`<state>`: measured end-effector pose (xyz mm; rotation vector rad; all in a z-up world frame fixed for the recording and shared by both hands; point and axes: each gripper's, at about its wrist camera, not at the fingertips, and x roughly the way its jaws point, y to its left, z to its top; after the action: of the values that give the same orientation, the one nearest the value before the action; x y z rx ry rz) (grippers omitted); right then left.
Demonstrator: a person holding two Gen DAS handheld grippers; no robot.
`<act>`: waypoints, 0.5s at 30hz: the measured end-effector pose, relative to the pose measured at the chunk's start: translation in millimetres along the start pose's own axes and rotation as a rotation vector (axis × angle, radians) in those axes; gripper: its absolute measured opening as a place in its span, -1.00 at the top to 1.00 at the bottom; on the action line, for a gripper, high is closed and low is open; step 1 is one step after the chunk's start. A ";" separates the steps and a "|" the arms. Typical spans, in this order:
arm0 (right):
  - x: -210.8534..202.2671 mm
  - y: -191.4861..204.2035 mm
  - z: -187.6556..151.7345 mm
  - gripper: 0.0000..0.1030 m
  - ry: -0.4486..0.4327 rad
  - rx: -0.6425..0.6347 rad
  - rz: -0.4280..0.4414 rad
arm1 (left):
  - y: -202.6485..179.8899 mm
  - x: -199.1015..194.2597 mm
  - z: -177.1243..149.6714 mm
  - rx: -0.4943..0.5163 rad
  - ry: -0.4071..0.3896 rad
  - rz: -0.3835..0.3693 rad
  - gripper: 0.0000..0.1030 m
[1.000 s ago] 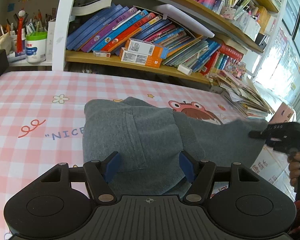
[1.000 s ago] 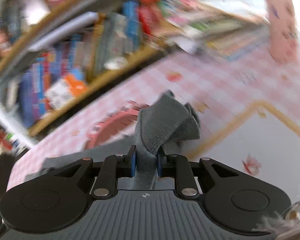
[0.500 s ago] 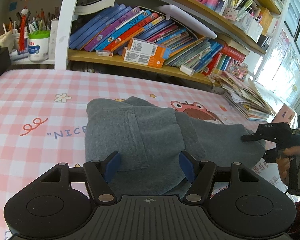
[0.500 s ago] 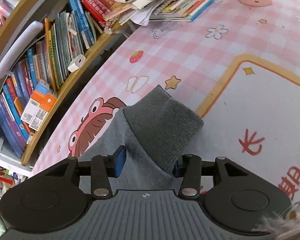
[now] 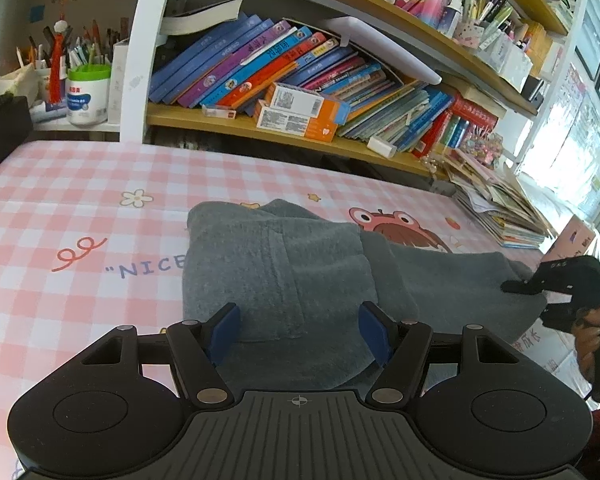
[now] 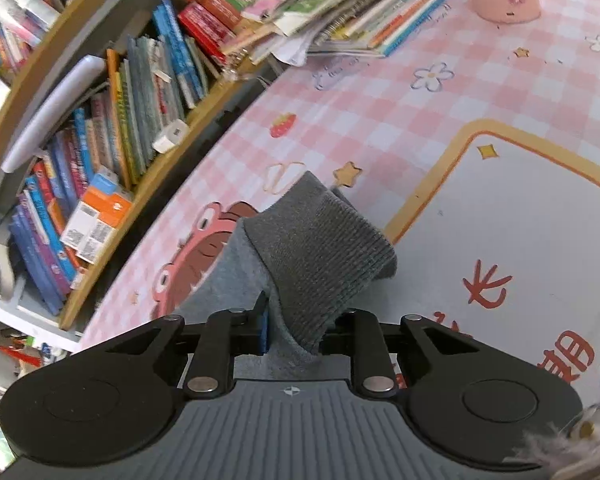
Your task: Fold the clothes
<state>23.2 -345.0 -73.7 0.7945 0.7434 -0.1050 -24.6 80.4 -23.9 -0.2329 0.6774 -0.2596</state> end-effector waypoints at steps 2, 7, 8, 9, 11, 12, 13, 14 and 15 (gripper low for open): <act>-6.9 9.4 1.3 0.64 -0.007 -0.021 0.032 | 0.8 -1.9 1.2 0.000 -0.010 0.002 -0.29; -23.7 43.7 2.5 0.65 -0.026 -0.106 0.124 | 7.7 -10.4 4.0 -0.033 -0.051 0.024 -0.29; -27.0 52.0 2.1 0.65 -0.029 -0.127 0.144 | 10.0 -12.6 4.6 -0.046 -0.061 0.030 -0.29; -29.9 61.1 0.9 0.65 -0.032 -0.152 0.166 | 12.4 -14.9 5.1 -0.058 -0.070 0.036 -0.29; -35.2 80.7 -2.5 0.65 -0.037 -0.207 0.208 | 17.0 -18.7 6.3 -0.081 -0.089 0.046 -0.29; -37.3 91.1 -4.7 0.65 -0.039 -0.236 0.230 | 19.8 -20.9 6.6 -0.095 -0.100 0.052 -0.29; -39.5 101.6 -6.9 0.65 -0.042 -0.265 0.251 | 22.3 -23.2 6.8 -0.108 -0.110 0.056 -0.29; -41.7 112.0 -9.1 0.65 -0.044 -0.295 0.273 | 24.4 -25.6 6.8 -0.118 -0.119 0.060 -0.29; -43.2 123.4 -12.8 0.65 -0.045 -0.335 0.295 | 26.4 -28.0 6.7 -0.127 -0.127 0.064 -0.29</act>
<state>27.2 -256.5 23.4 0.5711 0.5742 0.2604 -37.1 114.9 -10.3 -0.3459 0.5747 -0.1391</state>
